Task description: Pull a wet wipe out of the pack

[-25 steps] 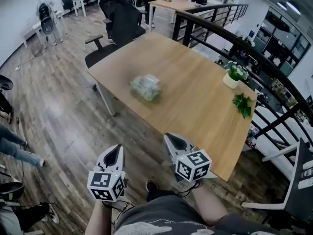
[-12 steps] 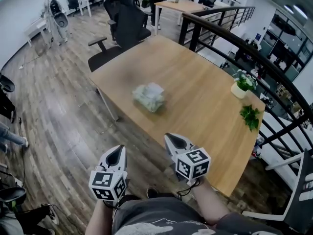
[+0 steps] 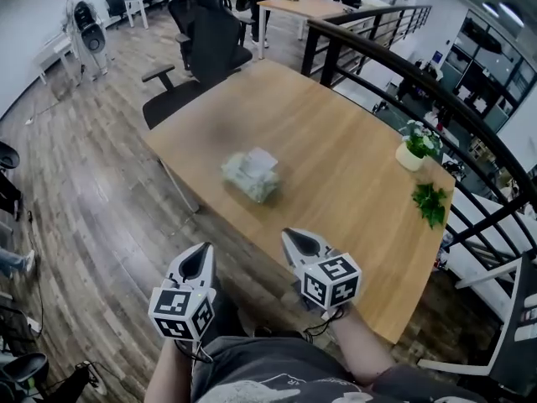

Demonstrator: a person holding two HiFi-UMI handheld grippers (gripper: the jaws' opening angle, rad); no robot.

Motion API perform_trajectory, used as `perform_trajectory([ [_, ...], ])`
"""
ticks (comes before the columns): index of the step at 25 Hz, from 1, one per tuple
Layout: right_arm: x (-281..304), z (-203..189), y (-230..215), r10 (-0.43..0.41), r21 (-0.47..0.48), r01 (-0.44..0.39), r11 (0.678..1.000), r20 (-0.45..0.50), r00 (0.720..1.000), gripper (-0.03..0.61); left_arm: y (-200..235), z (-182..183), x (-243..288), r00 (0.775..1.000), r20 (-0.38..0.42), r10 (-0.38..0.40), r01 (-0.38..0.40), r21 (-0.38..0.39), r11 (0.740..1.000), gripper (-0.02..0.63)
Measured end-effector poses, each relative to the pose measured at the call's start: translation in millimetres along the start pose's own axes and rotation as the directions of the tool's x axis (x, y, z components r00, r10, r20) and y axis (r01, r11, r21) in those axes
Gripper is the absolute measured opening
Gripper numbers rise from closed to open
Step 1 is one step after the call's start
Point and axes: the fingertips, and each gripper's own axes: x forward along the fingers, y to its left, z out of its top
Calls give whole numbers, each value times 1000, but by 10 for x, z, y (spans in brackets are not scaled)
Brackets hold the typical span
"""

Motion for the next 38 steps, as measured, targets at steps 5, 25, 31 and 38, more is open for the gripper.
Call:
perform_trajectory([
  [5, 119, 38, -200, -43, 7, 43, 999, -1, 999, 26, 94, 99, 306, 999, -7, -31, 32, 29, 999, 15],
  [25, 1258, 347, -791, -248, 94, 249, 964, -14, 969, 26, 761, 445, 1868, 953, -135, -273, 283, 68, 957, 15],
  [31, 1498, 438, -859, -312, 129, 312, 941, -19, 950, 28, 834, 538, 2159, 919, -186, -347, 368, 93, 925, 17],
  [38, 1635, 488, -1024, -387, 155, 387, 909, -33, 922, 28, 665, 365, 2475, 830, -322, -454, 520, 157, 839, 17],
])
